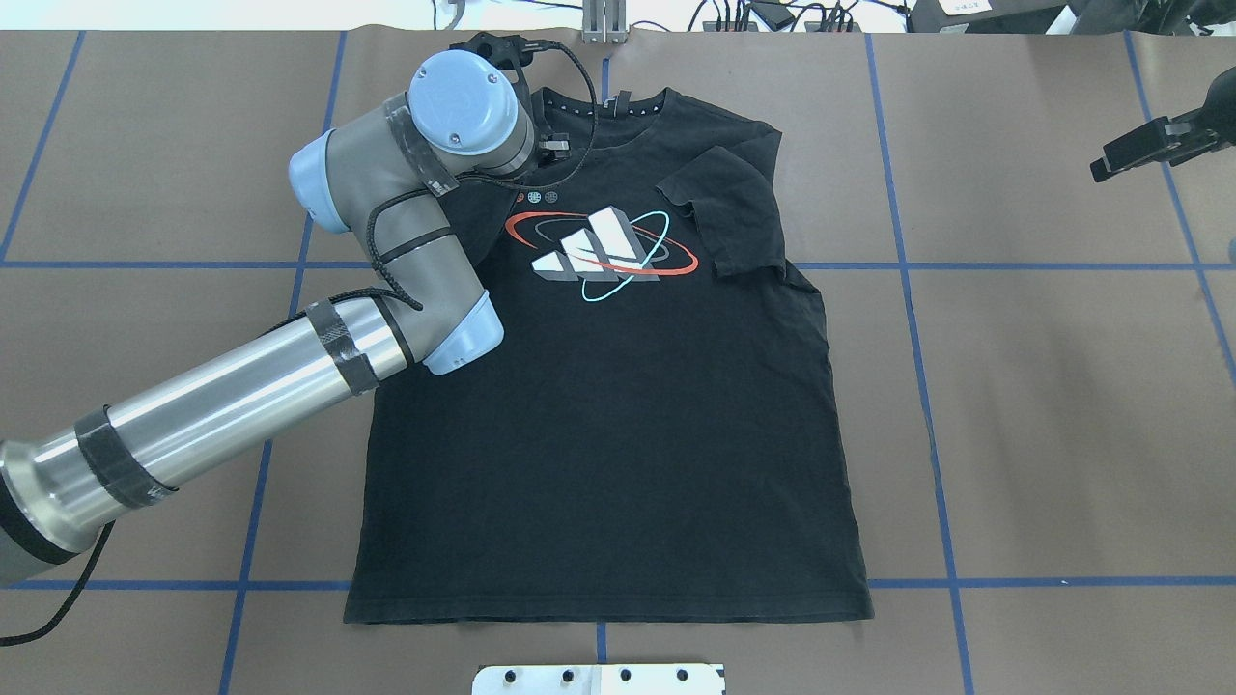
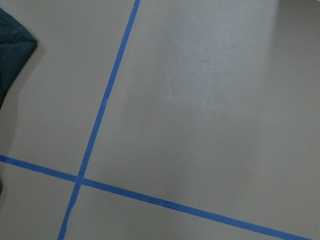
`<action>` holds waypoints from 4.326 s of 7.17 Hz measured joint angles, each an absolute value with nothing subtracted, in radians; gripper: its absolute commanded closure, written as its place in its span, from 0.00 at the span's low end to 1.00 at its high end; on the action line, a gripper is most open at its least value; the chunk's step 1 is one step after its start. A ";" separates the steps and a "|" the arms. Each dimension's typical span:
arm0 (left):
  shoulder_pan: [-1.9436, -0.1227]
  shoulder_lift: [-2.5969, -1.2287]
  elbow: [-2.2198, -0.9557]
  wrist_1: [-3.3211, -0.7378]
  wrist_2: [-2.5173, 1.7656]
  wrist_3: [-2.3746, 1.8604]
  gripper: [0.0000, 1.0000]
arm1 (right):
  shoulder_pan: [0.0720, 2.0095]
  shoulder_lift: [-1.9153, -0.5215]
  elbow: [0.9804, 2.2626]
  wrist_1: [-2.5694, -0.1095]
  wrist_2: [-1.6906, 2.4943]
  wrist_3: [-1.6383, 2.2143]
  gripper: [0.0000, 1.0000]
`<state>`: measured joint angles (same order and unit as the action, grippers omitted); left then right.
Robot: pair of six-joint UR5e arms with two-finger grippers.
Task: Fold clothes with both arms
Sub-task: 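Grasp the sleeve nearest the left gripper and fold it onto the shirt, then lower both grippers to the hem corners nearest the robot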
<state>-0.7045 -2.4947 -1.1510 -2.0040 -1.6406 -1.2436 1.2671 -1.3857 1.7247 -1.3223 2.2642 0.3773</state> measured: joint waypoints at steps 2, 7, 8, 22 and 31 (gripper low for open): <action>-0.704 -2.491 -1.144 -2.041 -1.643 -1.235 0.00 | 1.266 -1.385 1.724 -1.322 2.264 0.377 0.00; -0.706 -2.211 -1.578 -2.044 -1.677 -1.089 0.00 | 1.151 -1.374 1.862 -1.318 2.231 0.691 0.00; -0.698 -2.147 -1.702 -1.999 -1.711 -1.076 0.00 | 1.065 -1.385 1.944 -1.318 2.171 0.834 0.00; -0.115 -1.552 -2.074 -2.063 -1.507 -1.424 0.17 | 0.081 -1.663 2.307 -1.319 1.256 1.581 0.00; -0.093 -1.554 -2.062 -2.062 -1.517 -1.424 0.51 | 0.075 -1.664 2.307 -1.319 1.253 1.581 0.00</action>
<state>-0.0927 -1.5537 -2.0616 -2.0622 -1.5172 -1.4237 0.0746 -1.6643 2.3067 -1.3192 1.2534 1.5815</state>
